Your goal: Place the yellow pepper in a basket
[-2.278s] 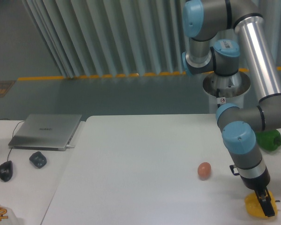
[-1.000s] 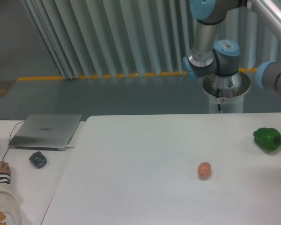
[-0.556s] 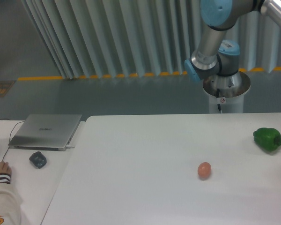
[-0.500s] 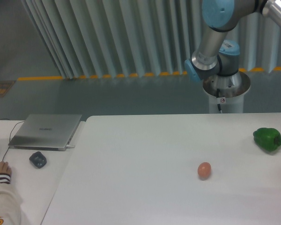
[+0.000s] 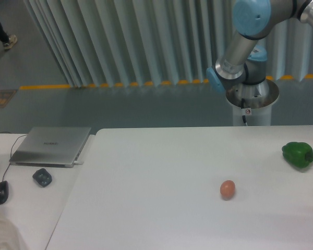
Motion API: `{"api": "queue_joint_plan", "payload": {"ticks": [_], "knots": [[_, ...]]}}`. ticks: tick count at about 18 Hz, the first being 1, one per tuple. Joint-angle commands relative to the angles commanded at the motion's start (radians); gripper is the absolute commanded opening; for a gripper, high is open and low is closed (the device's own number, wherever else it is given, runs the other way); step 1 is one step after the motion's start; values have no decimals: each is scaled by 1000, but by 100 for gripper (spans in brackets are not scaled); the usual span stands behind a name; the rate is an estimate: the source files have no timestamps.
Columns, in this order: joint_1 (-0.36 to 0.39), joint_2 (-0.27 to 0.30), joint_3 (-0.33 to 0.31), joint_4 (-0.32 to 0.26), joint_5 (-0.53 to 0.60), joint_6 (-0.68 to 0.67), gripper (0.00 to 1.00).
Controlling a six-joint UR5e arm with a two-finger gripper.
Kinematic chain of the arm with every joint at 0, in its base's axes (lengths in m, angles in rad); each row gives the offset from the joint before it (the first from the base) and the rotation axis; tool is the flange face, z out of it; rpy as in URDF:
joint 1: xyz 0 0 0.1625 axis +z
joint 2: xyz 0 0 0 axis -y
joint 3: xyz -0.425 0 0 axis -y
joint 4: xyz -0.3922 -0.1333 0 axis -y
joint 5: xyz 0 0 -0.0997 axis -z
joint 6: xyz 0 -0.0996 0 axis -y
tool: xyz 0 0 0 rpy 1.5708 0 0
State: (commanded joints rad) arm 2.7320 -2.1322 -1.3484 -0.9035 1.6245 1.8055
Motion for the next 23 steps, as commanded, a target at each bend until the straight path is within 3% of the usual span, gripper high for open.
{"api": "queue_joint_plan", "payload": {"ticks": [4, 9, 13, 16, 19, 20, 23], "knots": [[0, 5, -8, 0, -43, -49, 96], [0, 21, -15, -2, -75, -103, 99], [3, 124, -110, -14, -146, -97, 99], [-3, 195, -150, -102, -152, -97, 99], [-9, 235, -137, -280, -137, -167, 99], [-9, 239, -140, -307, -120, -181, 99], [-12, 258, -208, -301, -107, -178, 100]]}}
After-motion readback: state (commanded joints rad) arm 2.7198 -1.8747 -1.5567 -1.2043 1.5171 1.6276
